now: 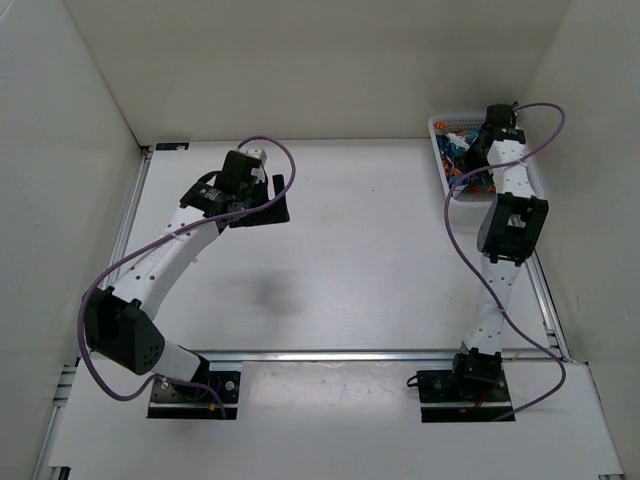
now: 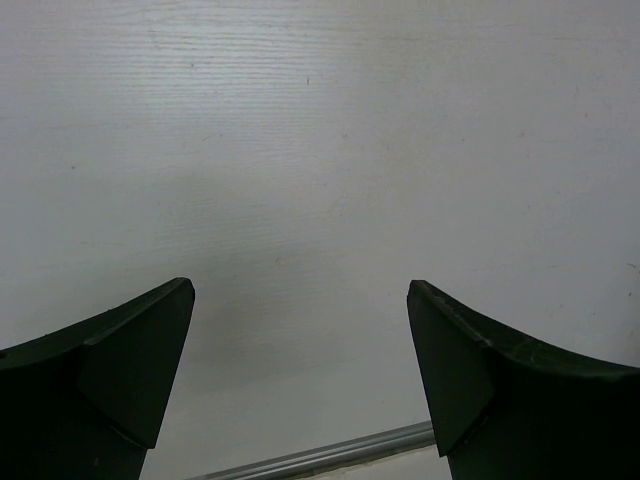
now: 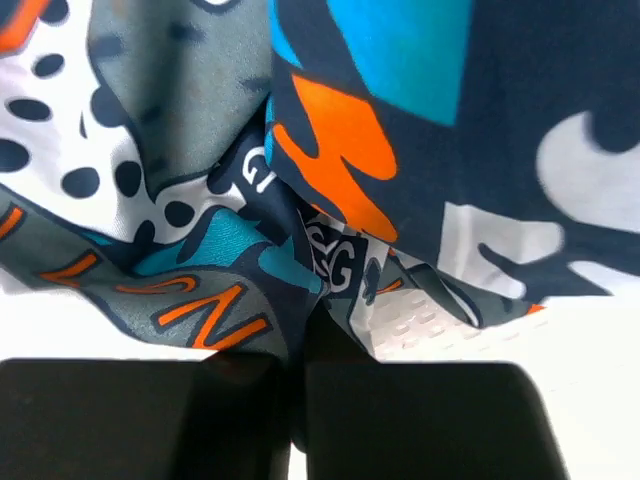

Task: Fold and stack the shorts
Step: Grab the shorts from the pile, then move the shorts to the center of the board

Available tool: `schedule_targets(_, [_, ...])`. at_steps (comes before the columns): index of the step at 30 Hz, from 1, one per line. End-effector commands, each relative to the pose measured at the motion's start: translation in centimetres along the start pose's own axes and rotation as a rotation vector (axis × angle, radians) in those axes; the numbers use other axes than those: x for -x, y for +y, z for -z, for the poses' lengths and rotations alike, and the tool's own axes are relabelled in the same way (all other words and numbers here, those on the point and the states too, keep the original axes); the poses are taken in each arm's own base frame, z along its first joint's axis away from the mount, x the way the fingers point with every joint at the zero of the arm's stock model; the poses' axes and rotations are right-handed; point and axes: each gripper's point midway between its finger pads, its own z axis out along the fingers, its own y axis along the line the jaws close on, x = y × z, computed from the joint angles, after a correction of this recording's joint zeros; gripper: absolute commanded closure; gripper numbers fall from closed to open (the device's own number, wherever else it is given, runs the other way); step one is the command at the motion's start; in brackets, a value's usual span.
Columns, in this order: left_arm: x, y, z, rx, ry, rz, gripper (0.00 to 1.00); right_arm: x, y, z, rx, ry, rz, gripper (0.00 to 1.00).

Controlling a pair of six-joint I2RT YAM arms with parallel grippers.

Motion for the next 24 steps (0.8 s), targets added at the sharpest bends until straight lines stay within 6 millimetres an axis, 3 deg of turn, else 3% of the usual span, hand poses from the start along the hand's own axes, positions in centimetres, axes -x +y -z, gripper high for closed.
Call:
schedule_targets(1, [1.1,-0.3,1.1,-0.012,-0.022,-0.009,0.0,7.0,2.2,8.5,0.069,-0.223,-0.04,1.0])
schedule_targets(2, [1.4,-0.4,1.3,-0.016,-0.031,-0.009,0.0,7.5,2.4,10.2,0.079,-0.247,-0.025,1.0])
schedule_targets(3, [1.4,-0.4,1.3,-0.016,-0.031,-0.009,0.0,9.1,3.7,14.1,0.114,-0.323,-0.012,1.0])
schedule_targets(4, [1.6,-0.7,1.5,-0.028,-0.035,-0.008,0.0,9.8,4.0,16.2,0.13,-0.358,-0.005,1.0])
schedule_targets(5, [1.6,-0.7,1.5,-0.028,-0.035,-0.008,0.0,9.7,5.6,18.5,0.199,-0.367,0.031,1.0])
schedule_targets(6, [2.0,-0.5,1.3,-0.022,-0.037,-0.002,0.0,10.7,6.8,23.2,0.273,-0.428,0.039,1.0])
schedule_targets(8, [2.4,0.4,1.1,-0.002,-0.034,0.016,0.0,10.1,9.8,28.4,0.403,-0.462,0.082,1.0])
schedule_targets(10, [3.9,1.3,1.3,0.011,-0.053,0.056,0.0,9.1,13.5,36.1,0.57,-0.535,0.155,1.0])
schedule_targets(11, [3.9,1.6,1.2,0.011,-0.038,0.067,0.0,8.6,14.5,38.5,0.619,-0.558,0.174,1.0])
schedule_targets(12, [4.4,1.8,1.4,0.006,-0.047,0.087,0.0,7.2,16.3,42.1,0.703,-0.578,0.211,1.0])
schedule_targets(15, [6.6,4.0,3.2,0.044,-0.097,0.086,0.0,4.0,19.5,49.9,0.918,-0.61,0.304,1.0])
schedule_targets(17, [8.8,5.2,6.2,0.066,-0.183,0.09,0.0,2.4,20.2,54.1,1.02,-0.632,0.336,1.0])
schedule_targets(20, [10.9,7.1,8.9,0.073,-0.259,0.133,0.0,-0.6,20.9,58.7,1.154,-0.628,0.378,1.0])
schedule_targets(21, [11.1,7.2,9.6,0.059,-0.272,0.141,0.0,-1.9,21.4,58.1,1.172,-0.576,0.383,1.0])
schedule_targets(24, [11.7,8.5,11.3,0.055,-0.309,0.187,0.0,-4.9,21.0,59.7,1.237,-0.523,0.424,1.0])
